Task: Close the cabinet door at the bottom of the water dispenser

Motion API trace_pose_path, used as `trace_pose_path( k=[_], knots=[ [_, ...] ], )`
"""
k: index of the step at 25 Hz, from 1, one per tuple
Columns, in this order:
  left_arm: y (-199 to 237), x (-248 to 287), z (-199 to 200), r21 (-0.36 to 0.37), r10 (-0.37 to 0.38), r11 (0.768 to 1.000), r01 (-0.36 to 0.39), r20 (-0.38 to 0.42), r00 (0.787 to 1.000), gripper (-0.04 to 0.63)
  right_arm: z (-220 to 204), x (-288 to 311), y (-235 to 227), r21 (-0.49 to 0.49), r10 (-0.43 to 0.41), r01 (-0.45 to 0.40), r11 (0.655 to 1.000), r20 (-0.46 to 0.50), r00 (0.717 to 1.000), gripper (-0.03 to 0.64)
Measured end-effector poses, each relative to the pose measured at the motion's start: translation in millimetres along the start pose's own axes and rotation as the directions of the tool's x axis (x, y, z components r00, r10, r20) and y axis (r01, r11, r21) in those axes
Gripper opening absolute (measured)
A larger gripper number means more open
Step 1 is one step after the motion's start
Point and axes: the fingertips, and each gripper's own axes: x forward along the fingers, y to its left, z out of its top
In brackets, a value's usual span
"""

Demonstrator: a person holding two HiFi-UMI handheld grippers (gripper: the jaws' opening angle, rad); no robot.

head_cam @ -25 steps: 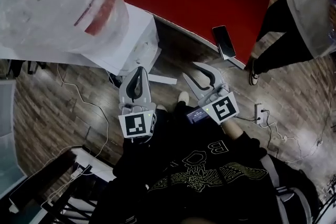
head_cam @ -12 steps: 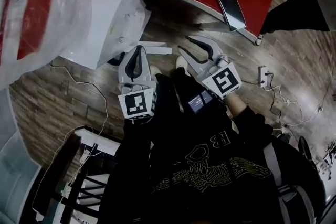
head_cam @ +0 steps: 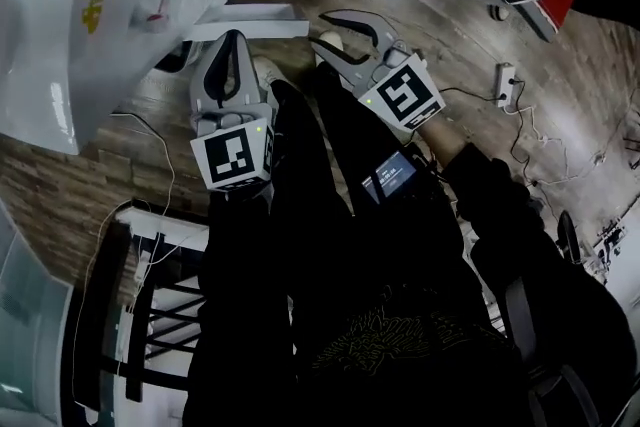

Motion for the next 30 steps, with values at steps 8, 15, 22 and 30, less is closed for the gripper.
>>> trace_pose_path(
  k=[8, 15, 22, 30],
  knots=[
    [7.5, 14.7, -73.4, -0.056, 0.007, 0.998, -0.012, -0.086, 0.996, 0.008, -131.5, 68.5, -3.7, -0.025, -0.005, 0.000, 1.000, -0.220, 0.976, 0.147],
    [6.4, 5.0, -100.3, -0.060, -0.010, 0.998, 0.002, -0.128, 0.992, 0.008, -200.1, 88.9, 4.3, -0.007, 0.016, -0.020, 1.000, -0.383, 0.924, 0.149],
    [10.8, 5.1, -93.6, -0.088, 0.009, 0.996, -0.019, -0.108, 0.994, 0.008, -213.6, 95.0, 5.8, 0.069, 0.024, 0.006, 0.998, -0.416, 0.909, 0.147],
    [11.2, 2.0, -99.4, -0.108, 0.029, 0.993, -0.041, -0.113, 0.993, 0.008, -213.2, 103.6, 4.3, 0.102, 0.055, -0.014, 0.995, -0.407, 0.912, 0.149]
  ],
)
